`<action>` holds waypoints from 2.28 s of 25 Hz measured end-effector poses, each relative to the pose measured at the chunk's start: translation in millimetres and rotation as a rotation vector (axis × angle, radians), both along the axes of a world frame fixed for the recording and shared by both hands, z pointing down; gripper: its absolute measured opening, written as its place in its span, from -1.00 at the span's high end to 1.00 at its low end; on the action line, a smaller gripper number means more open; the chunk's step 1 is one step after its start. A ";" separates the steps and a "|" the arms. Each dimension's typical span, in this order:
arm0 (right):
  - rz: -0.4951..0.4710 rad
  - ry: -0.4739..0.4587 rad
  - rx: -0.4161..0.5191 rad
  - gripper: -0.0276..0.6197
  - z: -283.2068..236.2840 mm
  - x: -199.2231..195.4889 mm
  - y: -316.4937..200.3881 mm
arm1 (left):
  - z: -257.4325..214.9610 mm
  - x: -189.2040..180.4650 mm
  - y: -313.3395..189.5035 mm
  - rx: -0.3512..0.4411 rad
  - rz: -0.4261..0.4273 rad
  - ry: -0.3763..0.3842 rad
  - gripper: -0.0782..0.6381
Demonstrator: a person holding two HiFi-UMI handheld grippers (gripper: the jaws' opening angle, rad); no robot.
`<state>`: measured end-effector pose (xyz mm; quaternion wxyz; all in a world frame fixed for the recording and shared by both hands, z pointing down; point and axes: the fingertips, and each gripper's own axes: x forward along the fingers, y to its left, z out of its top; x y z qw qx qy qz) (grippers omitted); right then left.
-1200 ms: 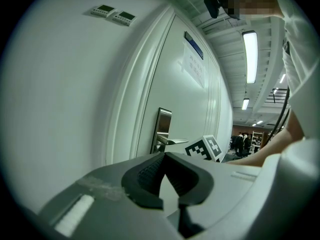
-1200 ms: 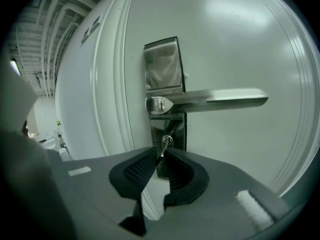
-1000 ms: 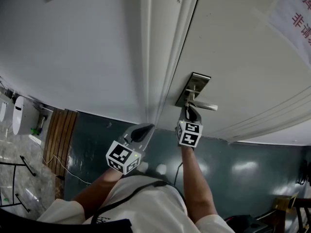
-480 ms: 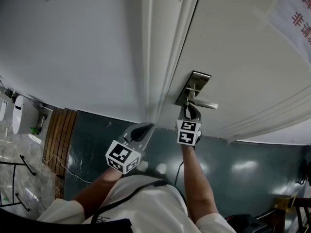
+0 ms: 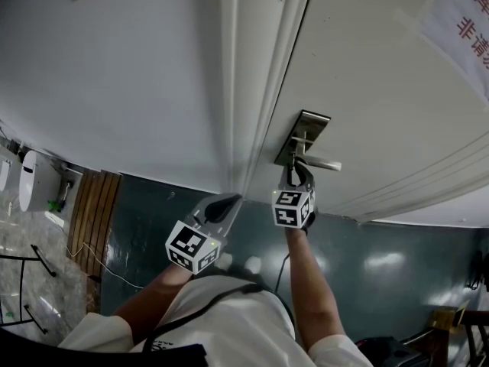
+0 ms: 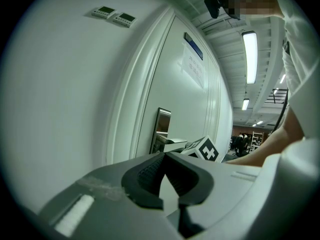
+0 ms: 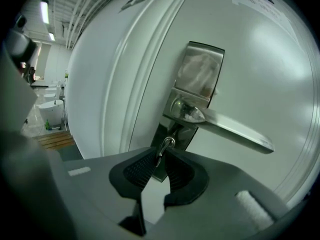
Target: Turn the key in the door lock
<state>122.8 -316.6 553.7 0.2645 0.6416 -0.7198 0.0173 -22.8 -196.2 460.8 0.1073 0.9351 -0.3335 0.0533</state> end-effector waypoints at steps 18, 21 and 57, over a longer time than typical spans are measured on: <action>-0.170 0.430 0.012 0.73 2.1 -5.7 2.1 | 2.0 14.0 3.1 -0.005 0.019 -0.005 0.76; -0.193 0.475 0.013 0.73 3.0 -6.0 2.5 | 1.1 16.8 5.0 -0.003 0.026 -0.002 0.76; -0.304 0.539 0.067 0.48 -9.9 -8.1 25.1 | -7.6 35.1 19.5 0.031 0.052 -0.007 0.76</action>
